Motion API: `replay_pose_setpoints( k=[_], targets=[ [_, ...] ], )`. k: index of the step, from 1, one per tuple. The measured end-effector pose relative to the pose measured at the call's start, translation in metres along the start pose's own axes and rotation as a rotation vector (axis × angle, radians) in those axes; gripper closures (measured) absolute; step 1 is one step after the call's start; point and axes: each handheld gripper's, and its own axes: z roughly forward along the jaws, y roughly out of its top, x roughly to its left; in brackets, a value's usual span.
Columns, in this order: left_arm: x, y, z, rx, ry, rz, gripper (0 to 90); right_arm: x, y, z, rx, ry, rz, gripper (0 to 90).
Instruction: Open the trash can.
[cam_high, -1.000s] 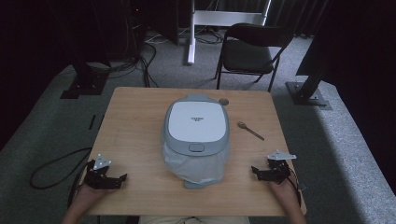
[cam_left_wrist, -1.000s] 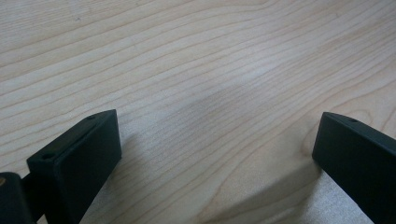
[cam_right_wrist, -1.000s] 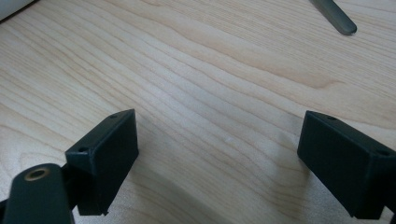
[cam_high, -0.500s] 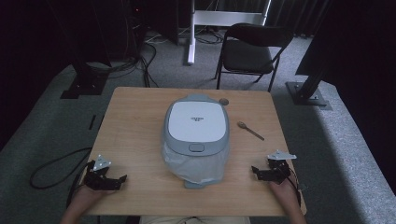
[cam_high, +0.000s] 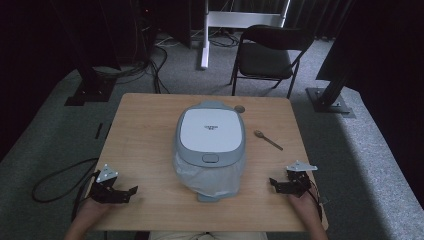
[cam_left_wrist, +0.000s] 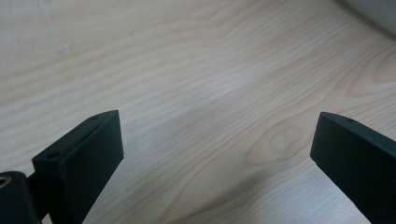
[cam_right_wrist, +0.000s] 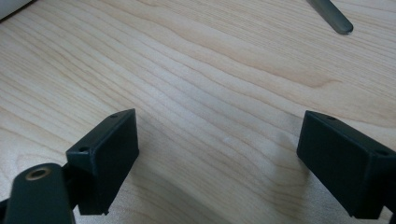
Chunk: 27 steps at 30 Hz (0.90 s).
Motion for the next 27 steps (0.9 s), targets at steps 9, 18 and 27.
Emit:
replay_pose_setpoints(
  k=[9,18,27],
  targets=[
    [-0.011,0.016,-0.004,-0.024,-0.037,0.021,4.1,0.000,0.000,0.000,0.000,0.000,-0.001,12.0],
    [-0.025,0.038,-0.015,-0.040,-0.090,0.081,4.1,0.000,0.000,0.000,0.000,0.000,0.000,12.0],
    [-0.039,0.066,-0.032,-0.088,-0.136,0.131,4.1,0.000,0.000,0.000,0.000,0.000,0.000,12.1]
  ],
)
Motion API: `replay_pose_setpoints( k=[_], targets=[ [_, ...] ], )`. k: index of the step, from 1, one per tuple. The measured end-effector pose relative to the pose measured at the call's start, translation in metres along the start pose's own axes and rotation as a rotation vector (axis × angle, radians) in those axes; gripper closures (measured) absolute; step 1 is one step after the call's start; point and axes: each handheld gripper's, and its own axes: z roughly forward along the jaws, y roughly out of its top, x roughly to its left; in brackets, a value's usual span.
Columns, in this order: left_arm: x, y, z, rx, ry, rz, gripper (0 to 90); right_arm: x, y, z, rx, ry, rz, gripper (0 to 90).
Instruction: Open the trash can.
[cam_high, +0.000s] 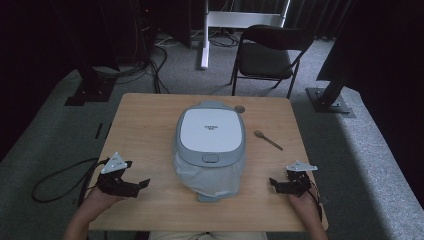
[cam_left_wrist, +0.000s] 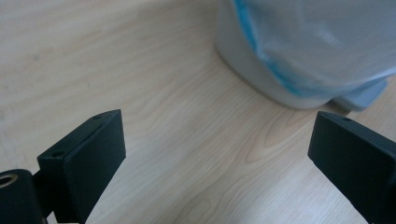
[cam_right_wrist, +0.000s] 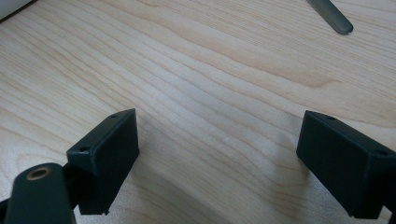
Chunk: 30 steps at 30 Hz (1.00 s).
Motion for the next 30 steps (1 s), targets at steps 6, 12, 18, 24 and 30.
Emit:
replay_pose_setpoints(
  k=[6,12,18,24,30],
  targets=[
    [-0.008,0.026,-0.010,-0.046,-0.018,0.036,4.1,0.000,0.000,0.000,0.000,-0.001,-0.001,12.1],
    [-0.016,0.049,-0.019,-0.092,-0.045,0.066,4.1,0.000,0.000,0.000,0.000,-0.001,-0.002,12.1],
    [-0.029,0.067,-0.026,-0.119,-0.060,0.106,4.1,0.000,0.000,0.000,-0.001,-0.002,-0.002,12.1],
    [-0.040,0.089,-0.038,-0.165,-0.087,0.138,4.1,0.000,0.000,0.000,-0.001,-0.003,0.000,12.2],
    [-0.050,0.106,-0.045,-0.220,-0.136,0.163,5.7,0.000,0.000,0.000,-0.003,-0.005,0.003,13.2]
  ],
)
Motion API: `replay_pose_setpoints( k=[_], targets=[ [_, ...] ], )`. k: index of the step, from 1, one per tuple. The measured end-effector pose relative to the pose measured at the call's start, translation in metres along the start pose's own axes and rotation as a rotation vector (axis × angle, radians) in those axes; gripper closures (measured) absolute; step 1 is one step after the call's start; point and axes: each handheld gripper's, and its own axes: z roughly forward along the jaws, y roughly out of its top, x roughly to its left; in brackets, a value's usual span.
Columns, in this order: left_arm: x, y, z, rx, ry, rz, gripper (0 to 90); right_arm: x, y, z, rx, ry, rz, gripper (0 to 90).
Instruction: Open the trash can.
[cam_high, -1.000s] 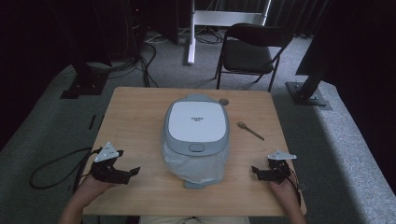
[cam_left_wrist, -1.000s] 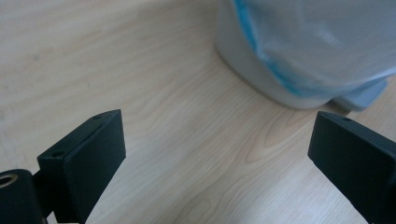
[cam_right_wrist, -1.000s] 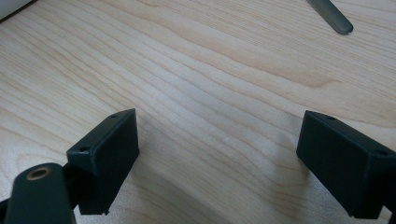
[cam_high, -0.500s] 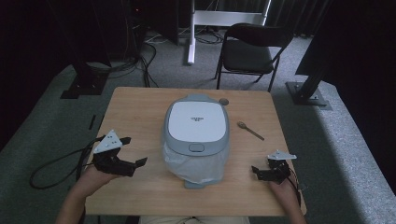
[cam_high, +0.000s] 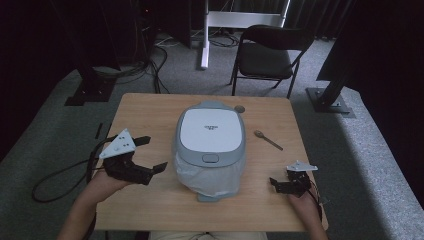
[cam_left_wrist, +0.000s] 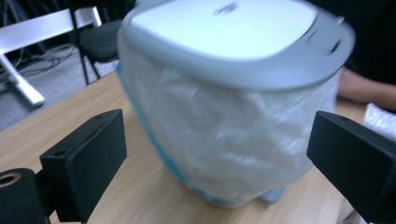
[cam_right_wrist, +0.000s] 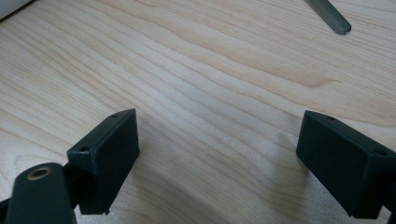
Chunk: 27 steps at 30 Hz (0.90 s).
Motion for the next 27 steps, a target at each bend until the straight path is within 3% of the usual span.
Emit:
replay_pose_setpoints(
  k=[6,12,15,23,27],
  targets=[
    [-0.006,0.009,0.003,-0.046,-0.042,0.009,15.2,0.000,0.000,0.000,-0.001,-0.001,0.002,13.4],
    [-0.011,0.024,0.009,-0.068,-0.047,-0.012,27.0,0.000,0.000,0.000,-0.001,-0.001,0.002,13.4],
    [-0.013,0.030,0.014,-0.090,-0.075,-0.013,36.0,0.000,0.000,0.000,-0.001,-0.001,0.003,13.4],
    [-0.028,0.042,0.031,-0.088,-0.095,0.000,56.2,0.000,0.000,0.000,-0.001,-0.002,0.003,13.4],
    [-0.037,0.044,0.040,-0.081,-0.108,0.029,63.0,0.000,0.000,0.000,-0.001,-0.002,0.003,13.5]
  ],
)
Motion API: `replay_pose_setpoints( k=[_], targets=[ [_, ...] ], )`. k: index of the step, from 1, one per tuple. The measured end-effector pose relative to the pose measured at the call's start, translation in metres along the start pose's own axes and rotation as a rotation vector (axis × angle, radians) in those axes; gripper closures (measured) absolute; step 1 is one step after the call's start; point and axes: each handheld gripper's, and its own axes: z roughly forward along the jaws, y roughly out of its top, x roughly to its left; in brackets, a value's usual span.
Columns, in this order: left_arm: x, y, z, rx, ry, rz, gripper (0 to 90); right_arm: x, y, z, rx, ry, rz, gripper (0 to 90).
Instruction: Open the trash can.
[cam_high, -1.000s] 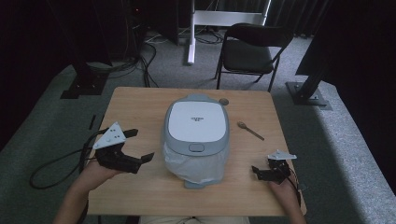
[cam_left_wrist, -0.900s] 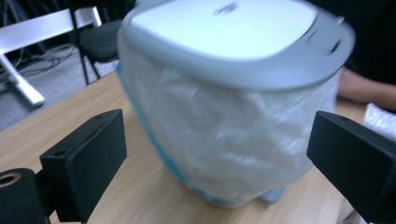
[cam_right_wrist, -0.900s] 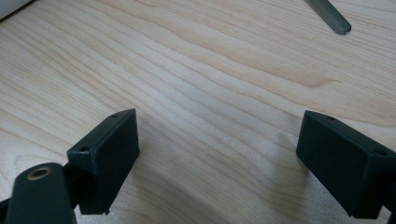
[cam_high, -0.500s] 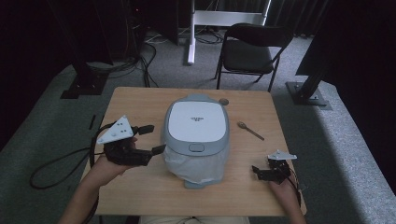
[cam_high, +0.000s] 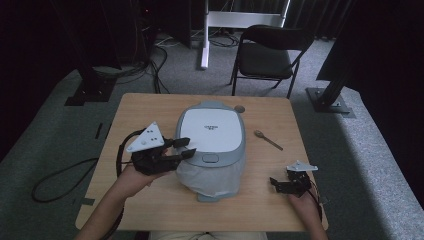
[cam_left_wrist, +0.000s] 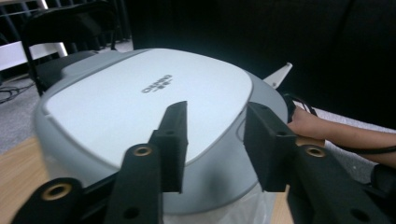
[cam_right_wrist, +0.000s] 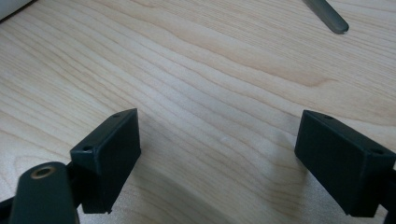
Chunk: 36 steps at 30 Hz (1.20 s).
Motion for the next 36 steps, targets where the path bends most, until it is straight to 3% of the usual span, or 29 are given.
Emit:
replay_pose_setpoints(
  k=[6,12,15,22,26,31,36],
  targets=[
    [-0.012,0.002,0.013,0.017,-0.020,0.065,74.0,0.000,0.000,0.000,0.000,0.000,0.000,13.5],
    [-0.017,0.002,0.020,0.017,-0.038,0.076,84.4,0.000,0.000,0.000,-0.001,0.000,0.000,14.0],
    [-0.016,0.002,0.024,0.019,-0.069,0.068,89.9,0.000,0.000,0.000,-0.002,0.000,0.000,14.1],
    [-0.019,0.004,0.031,0.028,-0.096,0.075,90.0,0.000,0.000,0.000,-0.002,0.000,0.000,14.1],
    [-0.018,0.005,0.036,0.034,-0.107,0.051,89.9,0.000,0.000,0.000,-0.001,0.000,0.000,14.1],
    [-0.016,0.005,0.039,0.056,-0.098,0.043,90.0,0.000,0.000,0.000,-0.002,0.000,0.000,14.1],
    [-0.015,0.003,0.042,0.057,-0.116,0.037,90.0,0.000,0.000,0.000,-0.002,0.000,0.000,14.1]
  ],
)
